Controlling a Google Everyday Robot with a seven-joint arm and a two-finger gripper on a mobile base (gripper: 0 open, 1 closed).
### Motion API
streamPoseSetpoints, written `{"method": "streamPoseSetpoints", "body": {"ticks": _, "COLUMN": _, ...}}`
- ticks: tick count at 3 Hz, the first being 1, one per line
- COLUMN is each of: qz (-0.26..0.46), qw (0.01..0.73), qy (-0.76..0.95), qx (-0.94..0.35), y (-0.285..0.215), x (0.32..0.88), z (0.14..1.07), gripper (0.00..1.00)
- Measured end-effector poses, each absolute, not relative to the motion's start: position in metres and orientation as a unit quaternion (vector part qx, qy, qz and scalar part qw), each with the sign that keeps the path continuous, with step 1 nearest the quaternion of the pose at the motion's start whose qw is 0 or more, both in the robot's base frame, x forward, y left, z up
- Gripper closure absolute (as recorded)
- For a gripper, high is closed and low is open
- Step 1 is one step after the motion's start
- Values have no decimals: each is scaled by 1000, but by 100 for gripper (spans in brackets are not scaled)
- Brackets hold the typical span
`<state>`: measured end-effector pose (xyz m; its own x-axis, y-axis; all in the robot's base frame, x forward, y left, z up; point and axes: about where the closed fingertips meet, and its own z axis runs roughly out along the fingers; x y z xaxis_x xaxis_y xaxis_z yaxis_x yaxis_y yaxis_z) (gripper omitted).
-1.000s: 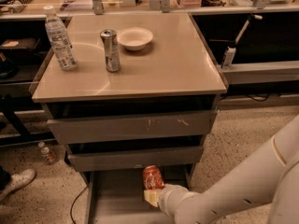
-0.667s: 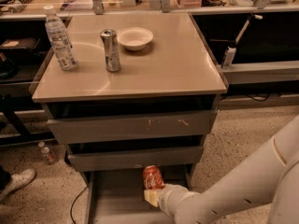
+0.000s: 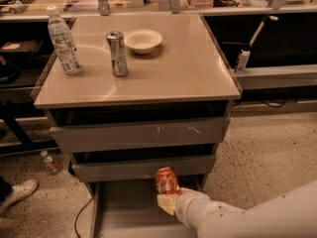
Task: Pick coke can from bottom drawer and place on counter
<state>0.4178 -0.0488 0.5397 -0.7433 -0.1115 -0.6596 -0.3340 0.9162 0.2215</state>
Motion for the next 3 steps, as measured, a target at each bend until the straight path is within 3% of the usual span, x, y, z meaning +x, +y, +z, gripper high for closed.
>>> {"method": "streamPoseSetpoints", "body": {"ticks": 1, "qz": 142, "qw": 375, "qy": 908, "qx": -121, "y": -58, "x": 425, "z": 598, "gripper": 100}}
{"method": "streamPoseSetpoints", "body": {"ticks": 3, "qz": 132, "qw": 403, "qy": 896, "qx": -131, "y": -58, "x": 426, "z": 627, "gripper": 100}}
